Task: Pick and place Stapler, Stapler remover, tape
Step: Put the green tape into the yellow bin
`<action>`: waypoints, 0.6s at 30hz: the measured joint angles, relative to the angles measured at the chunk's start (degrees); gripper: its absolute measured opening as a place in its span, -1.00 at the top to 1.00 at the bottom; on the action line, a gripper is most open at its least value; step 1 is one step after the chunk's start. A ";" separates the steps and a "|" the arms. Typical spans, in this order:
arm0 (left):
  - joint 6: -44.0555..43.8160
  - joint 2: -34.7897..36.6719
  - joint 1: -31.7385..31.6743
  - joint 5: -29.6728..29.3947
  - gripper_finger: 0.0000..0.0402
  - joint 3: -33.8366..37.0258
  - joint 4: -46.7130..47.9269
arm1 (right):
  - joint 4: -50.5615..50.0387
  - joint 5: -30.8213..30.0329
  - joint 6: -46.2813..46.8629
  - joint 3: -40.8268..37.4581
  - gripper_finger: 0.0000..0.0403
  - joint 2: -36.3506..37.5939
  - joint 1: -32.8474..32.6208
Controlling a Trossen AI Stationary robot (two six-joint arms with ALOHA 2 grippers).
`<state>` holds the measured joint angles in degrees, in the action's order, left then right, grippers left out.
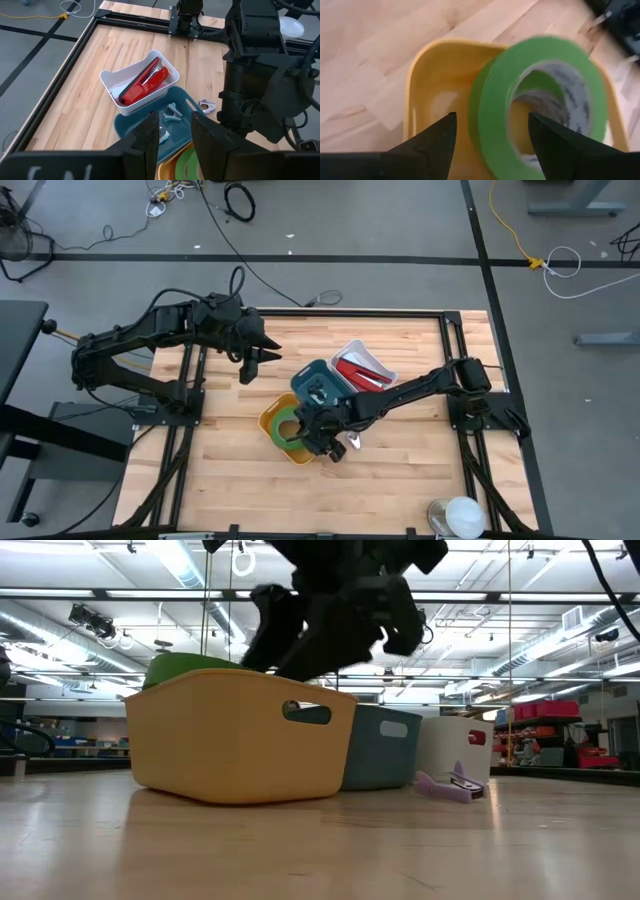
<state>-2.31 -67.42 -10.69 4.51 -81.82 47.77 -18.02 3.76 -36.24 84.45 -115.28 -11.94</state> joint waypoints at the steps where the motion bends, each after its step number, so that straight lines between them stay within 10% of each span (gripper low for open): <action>1: -0.03 0.01 0.00 0.00 0.43 0.00 0.00 | -0.15 -0.03 -0.07 0.00 -0.22 -0.01 0.04; 18: -0.08 -0.02 0.01 0.02 0.43 0.00 -0.09 | 0.70 1.26 0.22 0.02 -0.07 -0.27 0.00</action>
<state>-2.39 -67.44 -10.69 4.54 -81.82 47.68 -17.32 5.02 -36.02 84.47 -115.55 -11.94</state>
